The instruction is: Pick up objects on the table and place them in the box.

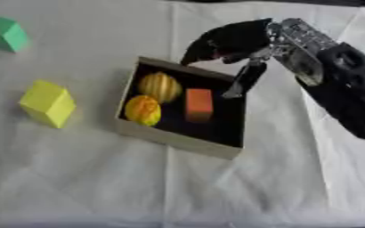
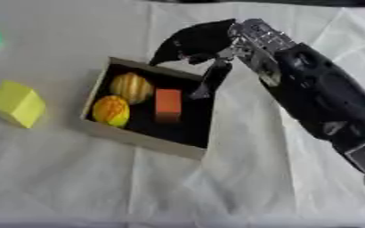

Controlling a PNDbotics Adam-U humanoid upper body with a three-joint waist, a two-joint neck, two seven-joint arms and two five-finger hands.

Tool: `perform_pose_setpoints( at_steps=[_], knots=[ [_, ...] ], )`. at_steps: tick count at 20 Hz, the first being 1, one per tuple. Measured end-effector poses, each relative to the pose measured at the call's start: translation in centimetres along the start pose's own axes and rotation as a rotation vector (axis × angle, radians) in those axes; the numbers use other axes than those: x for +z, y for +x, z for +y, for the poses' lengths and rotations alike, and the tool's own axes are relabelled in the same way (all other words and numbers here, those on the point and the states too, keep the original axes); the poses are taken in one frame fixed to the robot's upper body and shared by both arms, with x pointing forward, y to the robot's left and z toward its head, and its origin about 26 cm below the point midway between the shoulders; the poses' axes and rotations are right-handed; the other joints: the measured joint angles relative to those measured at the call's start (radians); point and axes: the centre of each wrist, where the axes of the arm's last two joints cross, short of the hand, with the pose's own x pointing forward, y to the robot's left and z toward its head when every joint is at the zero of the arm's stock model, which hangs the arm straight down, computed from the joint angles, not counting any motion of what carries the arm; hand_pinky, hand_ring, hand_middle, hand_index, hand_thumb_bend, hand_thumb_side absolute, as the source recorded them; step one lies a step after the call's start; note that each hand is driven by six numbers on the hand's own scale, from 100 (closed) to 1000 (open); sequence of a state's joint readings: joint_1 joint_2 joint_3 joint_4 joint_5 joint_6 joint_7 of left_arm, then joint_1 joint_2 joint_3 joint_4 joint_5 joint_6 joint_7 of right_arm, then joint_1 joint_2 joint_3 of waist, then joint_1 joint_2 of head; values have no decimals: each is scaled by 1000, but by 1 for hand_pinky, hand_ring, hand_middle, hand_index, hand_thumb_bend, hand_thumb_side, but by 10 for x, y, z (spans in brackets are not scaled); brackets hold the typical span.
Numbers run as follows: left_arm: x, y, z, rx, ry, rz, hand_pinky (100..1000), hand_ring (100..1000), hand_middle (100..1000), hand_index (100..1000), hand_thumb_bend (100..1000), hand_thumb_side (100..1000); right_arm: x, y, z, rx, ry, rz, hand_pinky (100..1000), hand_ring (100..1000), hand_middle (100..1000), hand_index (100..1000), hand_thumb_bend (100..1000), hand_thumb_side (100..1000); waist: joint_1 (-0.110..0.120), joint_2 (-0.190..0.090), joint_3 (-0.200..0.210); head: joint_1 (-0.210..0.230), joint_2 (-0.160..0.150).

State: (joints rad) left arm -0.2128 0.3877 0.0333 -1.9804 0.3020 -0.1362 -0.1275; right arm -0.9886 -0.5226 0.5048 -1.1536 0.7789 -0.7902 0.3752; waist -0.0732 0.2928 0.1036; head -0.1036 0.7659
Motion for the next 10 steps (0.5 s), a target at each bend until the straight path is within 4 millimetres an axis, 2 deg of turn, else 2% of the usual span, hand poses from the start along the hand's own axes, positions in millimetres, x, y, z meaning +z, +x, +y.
perform_pose_setpoints(
  at_steps=[2,3,4,6,10],
  knots=[
    [-1,0,0,0,0,-2,876,827,746,811,100,575,5,-2,-1,-55,-76,11,829,874,833,947,100,260,0,0,0,0,0],
    [-1,1,0,0,-1,-4,876,827,746,811,100,576,7,-4,-3,-81,-119,25,820,867,827,944,100,284,0,0,0,1,0],
    [-2,1,0,0,-1,-6,876,827,746,812,100,577,10,-5,-7,-103,-164,42,806,852,812,943,100,200,0,0,1,1,0],
    [-2,1,0,0,-1,-9,876,827,746,811,100,577,18,-8,-16,-145,-262,89,799,845,813,945,100,160,0,0,2,1,0],
    [-3,1,0,-1,-2,-13,876,827,747,811,100,578,32,-9,-32,-244,-454,164,780,819,785,933,100,161,0,0,8,3,0]
  ],
)
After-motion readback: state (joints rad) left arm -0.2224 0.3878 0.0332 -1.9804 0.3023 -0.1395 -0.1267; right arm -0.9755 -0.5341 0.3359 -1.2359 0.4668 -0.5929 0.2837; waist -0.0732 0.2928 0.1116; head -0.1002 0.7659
